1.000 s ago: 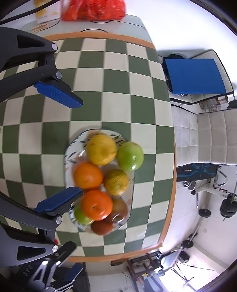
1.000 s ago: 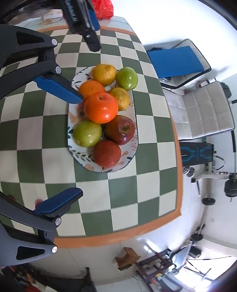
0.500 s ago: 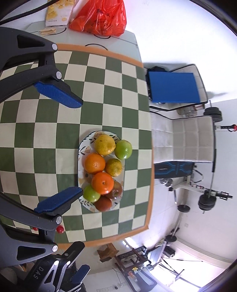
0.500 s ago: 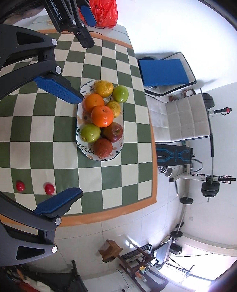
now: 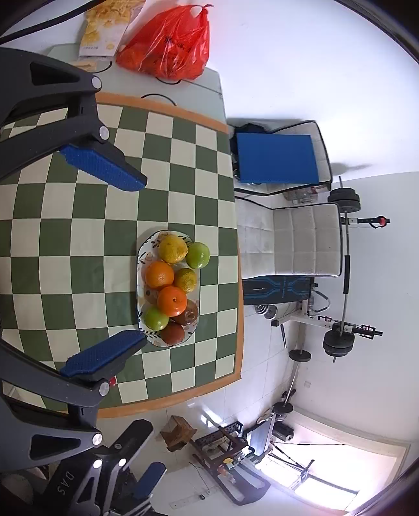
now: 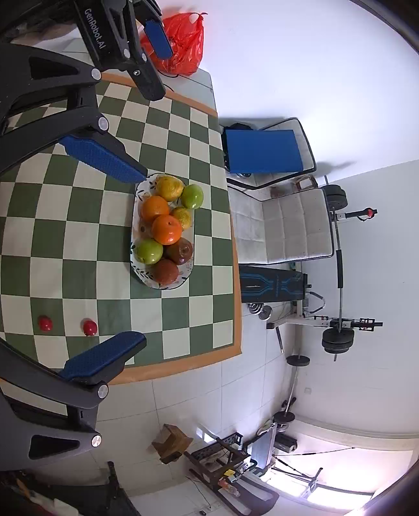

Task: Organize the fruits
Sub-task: 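Open both tools and lift them back from the plate, then grasp a cherry tomato with the right tool while the left tool grasps the other tomato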

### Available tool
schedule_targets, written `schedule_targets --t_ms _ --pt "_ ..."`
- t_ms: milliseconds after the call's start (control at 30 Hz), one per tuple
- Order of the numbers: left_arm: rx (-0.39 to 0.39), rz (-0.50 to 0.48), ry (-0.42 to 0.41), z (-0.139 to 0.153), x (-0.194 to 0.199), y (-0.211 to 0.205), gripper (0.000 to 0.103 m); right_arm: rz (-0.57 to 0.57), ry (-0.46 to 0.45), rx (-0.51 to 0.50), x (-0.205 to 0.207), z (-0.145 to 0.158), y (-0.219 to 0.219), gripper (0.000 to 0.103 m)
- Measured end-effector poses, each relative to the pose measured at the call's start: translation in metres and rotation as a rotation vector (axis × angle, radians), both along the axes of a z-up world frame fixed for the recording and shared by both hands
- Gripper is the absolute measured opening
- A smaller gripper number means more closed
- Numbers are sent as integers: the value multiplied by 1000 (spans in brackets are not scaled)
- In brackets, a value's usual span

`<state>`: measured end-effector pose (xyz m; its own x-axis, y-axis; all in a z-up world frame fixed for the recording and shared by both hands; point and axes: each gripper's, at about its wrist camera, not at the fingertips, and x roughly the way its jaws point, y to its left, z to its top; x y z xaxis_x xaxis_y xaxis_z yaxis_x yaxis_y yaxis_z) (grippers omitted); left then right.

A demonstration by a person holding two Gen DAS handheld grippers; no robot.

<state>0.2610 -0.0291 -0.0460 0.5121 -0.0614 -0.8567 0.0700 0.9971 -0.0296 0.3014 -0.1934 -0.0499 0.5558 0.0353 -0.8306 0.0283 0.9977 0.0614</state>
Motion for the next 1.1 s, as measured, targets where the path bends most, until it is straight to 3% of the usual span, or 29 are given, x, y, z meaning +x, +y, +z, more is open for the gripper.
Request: schedule_targets --t_ms 300,567,633,833,967,1100 --pt "-11 -11 -9 7 -16 -4 88 2 -14 11 -18 14 2 95" --pt "-24 -4 10 1 -15 -5 89 -32 25 99 -17 -2 -13 95" --pt "-23 2 28 -7 -8 -9 102 -62 41 114 -14 -11 -24 95" --pt "30 -20 103 -52 16 -35 103 -215 149 122 -6 -76 -88 95" --pt "90 -72 184 -96 33 -69 103 -300 287 140 -6 -146 -127 95" --pt "148 -157 272 -137 42 -107 103 -342 437 167 -20 -223 -146 80"
